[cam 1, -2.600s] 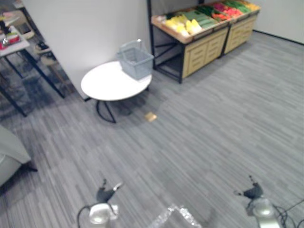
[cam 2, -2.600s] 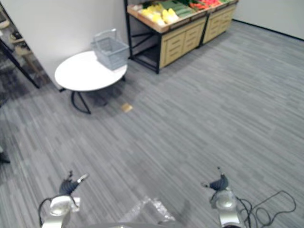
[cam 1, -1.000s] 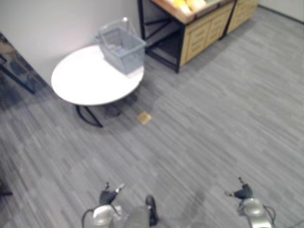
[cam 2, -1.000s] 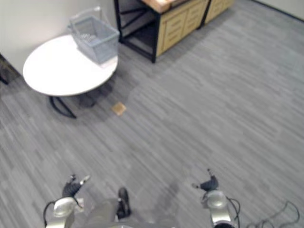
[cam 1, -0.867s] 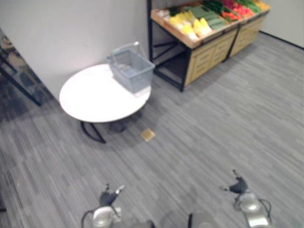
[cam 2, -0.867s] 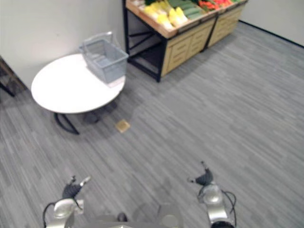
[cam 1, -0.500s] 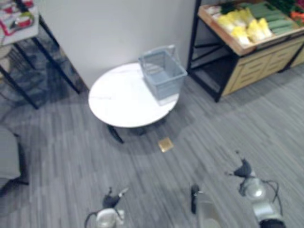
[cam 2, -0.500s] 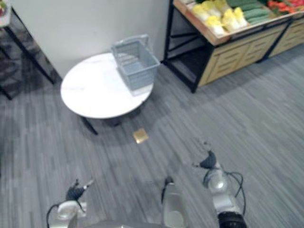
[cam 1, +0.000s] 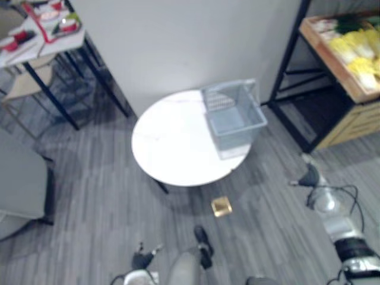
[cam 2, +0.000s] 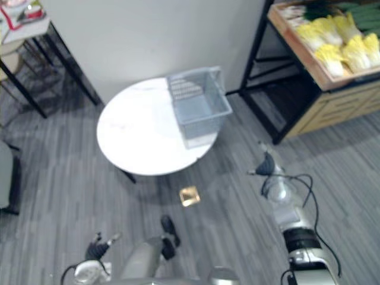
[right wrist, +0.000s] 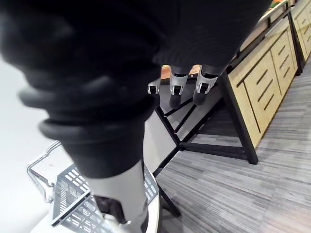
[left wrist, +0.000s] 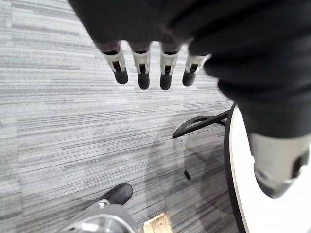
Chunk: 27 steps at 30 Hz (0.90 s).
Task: Pick vegetable in the basket
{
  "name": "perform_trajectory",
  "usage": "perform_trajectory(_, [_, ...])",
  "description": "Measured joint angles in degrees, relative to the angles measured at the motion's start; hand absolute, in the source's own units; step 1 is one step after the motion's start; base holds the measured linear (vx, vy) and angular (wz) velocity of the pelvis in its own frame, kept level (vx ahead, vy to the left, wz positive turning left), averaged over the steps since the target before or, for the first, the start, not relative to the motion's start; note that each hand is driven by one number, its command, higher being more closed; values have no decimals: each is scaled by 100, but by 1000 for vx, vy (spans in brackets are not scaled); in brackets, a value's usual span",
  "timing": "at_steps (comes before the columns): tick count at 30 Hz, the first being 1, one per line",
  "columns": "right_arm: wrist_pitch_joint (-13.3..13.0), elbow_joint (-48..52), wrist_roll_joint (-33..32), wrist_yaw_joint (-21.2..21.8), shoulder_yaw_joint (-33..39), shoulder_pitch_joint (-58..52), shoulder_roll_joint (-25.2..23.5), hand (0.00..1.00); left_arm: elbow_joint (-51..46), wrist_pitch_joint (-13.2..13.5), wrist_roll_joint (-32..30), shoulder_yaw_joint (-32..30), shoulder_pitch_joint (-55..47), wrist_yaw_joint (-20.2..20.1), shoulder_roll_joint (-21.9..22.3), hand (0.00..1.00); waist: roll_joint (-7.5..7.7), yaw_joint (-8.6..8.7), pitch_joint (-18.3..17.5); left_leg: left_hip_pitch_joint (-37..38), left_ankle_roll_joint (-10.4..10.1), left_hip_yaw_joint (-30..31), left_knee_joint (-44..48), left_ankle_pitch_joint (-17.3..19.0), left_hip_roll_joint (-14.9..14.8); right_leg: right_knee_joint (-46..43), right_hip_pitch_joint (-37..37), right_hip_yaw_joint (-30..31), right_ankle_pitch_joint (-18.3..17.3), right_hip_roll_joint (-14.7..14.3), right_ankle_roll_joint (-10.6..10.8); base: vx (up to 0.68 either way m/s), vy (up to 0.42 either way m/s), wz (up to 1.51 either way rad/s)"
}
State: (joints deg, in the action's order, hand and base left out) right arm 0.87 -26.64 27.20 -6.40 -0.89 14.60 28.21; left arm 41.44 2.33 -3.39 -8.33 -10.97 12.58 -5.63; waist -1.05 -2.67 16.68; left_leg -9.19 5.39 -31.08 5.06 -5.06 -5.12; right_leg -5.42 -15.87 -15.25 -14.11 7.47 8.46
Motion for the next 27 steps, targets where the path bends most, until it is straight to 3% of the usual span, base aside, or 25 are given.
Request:
perform_trajectory(2, [-16, -56, 223, -5, -12, 166, 9, 0, -22, 1, -14, -123, -6, -20, 92, 0, 315, -88, 9, 197, 249, 33, 338, 475, 297, -809, 30, 50, -1, 453, 0, 606, 233, 25])
perform_trajectory(4, [-15, -134, 225, -6, -79, 315, 4, 0, -15, -2, -15, -153, -66, -32, 49, 0, 404, -168, 7, 593, 244, 43, 308, 706, 500, -2239, 390, 218, 79, 744, 55, 440, 141, 19])
perform_trajectory(5, [-21, -139, 226, -61, -197, 456, 6, 0, -5, -7, -15, -129, -61, -29, -18, 0, 491, -131, 32, 955, 192, 231, 310, 982, 668, -4011, 978, 545, 507, 990, 386, 462, 88, 29])
perform_trajectory(6, [-25, -140, 226, -63, -204, 464, 6, 0, -1, -8, -15, -120, -55, -28, -25, 0, 497, -130, 33, 981, 193, 249, 311, 1004, 679, -4200, 1032, 572, 515, 996, 397, 507, 44, 76])
perform_trajectory(7, [-28, -142, 220, -65, -301, 547, 3, 0, 3, -37, -18, -4, -2, -28, -124, 0, 509, -99, 37, 1266, 175, 548, 276, 1129, 725, -5591, 1714, 778, 389, 1009, 185, 372, -33, 87])
perform_trajectory(8, [-27, -141, 220, -67, -406, 630, 4, 0, 3, -41, -19, 76, 10, -26, -179, 0, 495, -58, 46, 1467, 146, 732, 163, 1144, 714, -5784, 2112, 762, 229, 1007, -94, 365, -51, 101])
perform_trajectory(10, [-43, -126, 213, -78, -412, 714, 16, 0, 7, -43, -24, 168, 101, -25, -248, 0, 479, -27, 54, 1576, 98, 1031, 60, 1134, 623, -5050, 2578, 671, 27, 1033, -433, 308, -94, 83])
perform_trajectory(11, [-41, -129, 213, -79, -409, 743, 30, 0, 7, -42, -25, 192, 155, -25, -274, 0, 464, 4, 63, 1580, 38, 1160, 38, 1138, 577, -4649, 2688, 642, -3, 1024, -485, 362, -216, 113])
perform_trajectory(12, [-41, -121, 203, -78, -405, 828, 60, 0, 17, -38, -27, 300, 268, -30, -362, 0, 443, 88, 78, 1582, -118, 1444, -37, 1119, 468, -3356, 2816, 703, 34, 950, -440, 281, -229, 93])
perform_trajectory(13, [-41, -100, 199, -78, -404, 844, 81, 0, 17, -35, -28, 342, 299, -31, -395, 0, 435, 103, 75, 1575, -206, 1510, -60, 1126, 425, -2772, 2818, 772, 92, 900, -382, 318, -319, 96])
perform_trajectory(14, [-42, -86, 178, -78, -394, 890, 129, 0, 13, -31, -58, 355, 351, -42, -411, 0, 461, 96, 67, 1558, -422, 1628, -72, 1135, 380, -1654, 2807, 995, 350, 784, -312, 250, -322, 68])
perform_trajectory(15, [-36, -84, 148, -80, -348, 931, 155, 0, 13, -32, -175, 353, 378, -39, -455, 0, 536, 86, 57, 1559, -592, 1690, -54, 1171, 395, -947, 2778, 1172, 903, 787, -316, 256, -340, 62])
perform_trajectory(16, [-31, -77, 149, -84, -341, 941, 164, 0, 13, -30, -197, 355, 371, -40, -502, 0, 611, 81, 56, 1577, -684, 1745, -37, 1220, 434, -801, 2753, 1253, 1215, 813, -318, 272, -417, 50])
perform_trajectory(17, [-25, -84, 149, -85, -350, 987, 197, 0, 63, -25, -222, 401, 379, -48, -531, 0, 662, 70, 106, 1621, -832, 1805, -1, 1301, 469, -920, 2762, 1378, 1558, 861, 86, 205, -352, 28])
perform_trajectory(19, [-10, -80, 148, -93, -409, 1240, 370, 0, 124, -16, -254, 488, 322, -49, -300, 0, 181, 88, 152, 1433, -1076, 1751, 187, 1423, -51, -914, 2757, 1090, 1460, 439, -143, 228, -384, 10])
perform_trajectory(21, [4, -126, 145, -95, -413, 1487, 589, 0, 137, 1, -262, 513, 414, -46, -276, 0, -23, 116, 254, 1331, -1190, 1759, 152, 1351, -285, -841, 2776, 913, 1449, 234, -249, 170, -276, 20])
perform_trajectory(24, [8, -260, 133, -112, -481, 1910, 686, 0, 183, 19, -280, 515, 441, -32, -273, 0, -105, 129, 291, 1231, -1301, 1763, -98, 1173, -476, -619, 2810, 718, 1498, 34, -361, 80, -153, 16])
perform_trajectory(27, [-10, -608, 94, -183, -650, 2363, 716, 0, 236, 16, -412, 568, 460, -31, -271, 0, -52, 99, 344, 1033, -1349, 1795, -170, 1093, -517, -309, 2893, 635, 1690, -19, -403, 35, -41, 12])
